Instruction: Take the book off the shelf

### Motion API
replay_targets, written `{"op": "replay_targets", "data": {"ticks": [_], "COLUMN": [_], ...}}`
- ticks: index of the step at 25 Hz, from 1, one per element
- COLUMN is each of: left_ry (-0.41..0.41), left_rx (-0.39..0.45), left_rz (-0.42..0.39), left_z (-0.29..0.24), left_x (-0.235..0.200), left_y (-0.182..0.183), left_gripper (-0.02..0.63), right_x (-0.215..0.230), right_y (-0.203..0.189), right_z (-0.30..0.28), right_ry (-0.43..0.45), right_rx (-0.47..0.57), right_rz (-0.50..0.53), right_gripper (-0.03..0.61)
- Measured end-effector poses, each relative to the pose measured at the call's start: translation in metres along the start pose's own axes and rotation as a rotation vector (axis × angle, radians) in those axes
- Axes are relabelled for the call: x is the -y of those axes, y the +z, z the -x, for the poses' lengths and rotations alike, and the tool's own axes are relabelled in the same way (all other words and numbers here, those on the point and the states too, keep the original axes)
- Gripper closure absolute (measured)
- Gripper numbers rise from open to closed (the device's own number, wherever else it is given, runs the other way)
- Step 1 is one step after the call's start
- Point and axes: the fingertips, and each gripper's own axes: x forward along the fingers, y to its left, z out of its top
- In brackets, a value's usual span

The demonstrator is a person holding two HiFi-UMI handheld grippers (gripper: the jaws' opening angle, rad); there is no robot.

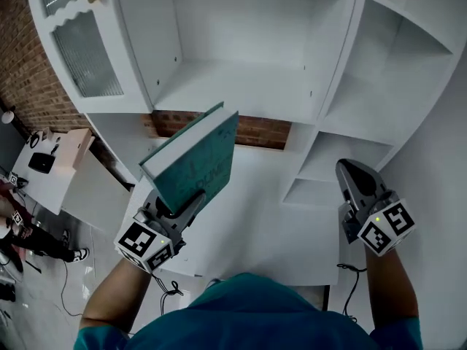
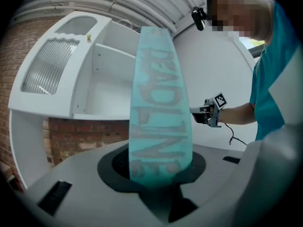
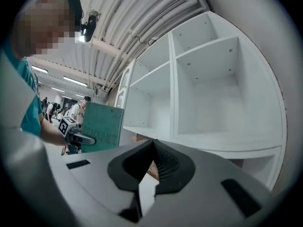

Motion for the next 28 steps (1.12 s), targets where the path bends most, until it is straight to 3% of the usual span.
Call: {"op": "replay_targets", "data": {"ticks": [5, 13, 20, 28], "left_ry": [0.023, 0.036, 0.037, 0.062], "left_rx": [-0.095, -0.211, -0.296, -0.353], "left_rz": [0.013, 0.094, 0.16, 0.225], "left_z": [-0.01, -0.012, 0.0, 0.023], "left_x": [0.0, 0.02, 0.042, 0.05], "left_y": [-0.081, -0.177, -0.226, -0.256], "left_gripper": [0.459, 0.459, 0.459, 0.459], "right_x": [-0.006, -0.024, -0.046, -0.062], "right_y": [-0.062, -0.154, -0.223, -0.284], "right_z": [-0.006, -0.008, -0.002, 0.016], "right_ry": [0.007, 0.015, 0.033, 0.03], "right_rx": [-0.065, -0.163, -0.264, -0.386], "right_rz": [-0.014, -0.141, -0.213, -0.276], "right_gripper": [0.557, 0.557, 0.557, 0.557]}}
